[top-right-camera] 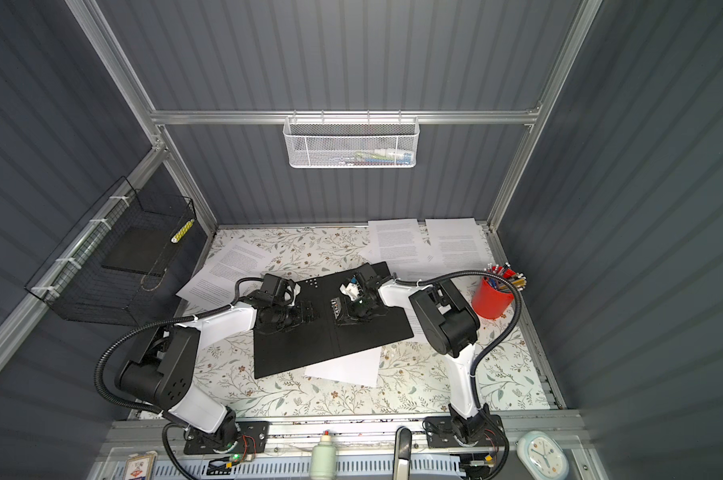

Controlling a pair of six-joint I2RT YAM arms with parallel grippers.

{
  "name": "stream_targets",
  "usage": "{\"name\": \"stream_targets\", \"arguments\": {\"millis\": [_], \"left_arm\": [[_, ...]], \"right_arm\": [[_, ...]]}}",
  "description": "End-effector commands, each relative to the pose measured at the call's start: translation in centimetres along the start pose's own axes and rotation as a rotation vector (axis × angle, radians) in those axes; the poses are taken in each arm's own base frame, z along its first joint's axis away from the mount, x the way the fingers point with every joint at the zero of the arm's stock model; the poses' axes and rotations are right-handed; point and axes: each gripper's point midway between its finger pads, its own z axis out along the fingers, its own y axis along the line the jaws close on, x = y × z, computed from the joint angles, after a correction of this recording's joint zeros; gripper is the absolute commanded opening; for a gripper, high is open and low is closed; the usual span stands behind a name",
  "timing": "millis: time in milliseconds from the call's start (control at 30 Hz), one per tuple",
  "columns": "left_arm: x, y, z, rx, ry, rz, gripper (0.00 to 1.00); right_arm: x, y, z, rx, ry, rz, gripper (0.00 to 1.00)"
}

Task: Put the files into the folder

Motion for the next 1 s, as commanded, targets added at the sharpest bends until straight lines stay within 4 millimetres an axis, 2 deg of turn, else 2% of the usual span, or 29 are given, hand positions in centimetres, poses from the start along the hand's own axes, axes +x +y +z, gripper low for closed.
{"name": "stream_targets", "arguments": {"millis": [0, 133, 300, 533, 733, 833, 933, 967], "left_arm": [[4.4, 4.7, 1.7, -0.159, 0.141, -0.07, 0.81], [4.6, 5.3, 1.7, -0.189, 0.145, -0.077, 0.81], [5.0, 7.4, 1.6, -0.307, 0.17, -0.093, 0.81], [5.7, 8.9, 1.7, -0.378, 0.206, -0.089, 0.81], [6.5, 9.7, 2.4, -0.397, 0.231, -0.101, 0.81], [6.6, 9.8, 2.6, -0.401, 0.239, -0.106, 0.81], [6.5, 9.8, 2.7, -0.401, 0.244, -0.105, 0.81], [6.4, 9.7, 2.8, -0.399, 0.243, -0.103, 0.81]], "right_arm": [[0.3, -0.4, 0.5, 0.014, 0.017, 0.009, 0.08], [0.7, -0.6, 0.5, 0.016, 0.018, 0.018, 0.0], [1.4, -2.3, 0.4, 0.075, 0.021, 0.089, 0.0], [4.4, -8.4, 1.1, 0.266, 0.026, 0.263, 0.0], [5.6, -12.4, -0.3, 0.387, -0.056, 0.346, 0.0], [4.8, -11.3, -0.8, 0.334, -0.077, 0.324, 0.0], [3.0, -6.7, -1.2, 0.149, -0.09, 0.248, 0.0], [2.5, -4.9, -1.4, 0.086, -0.081, 0.214, 0.12]]}}
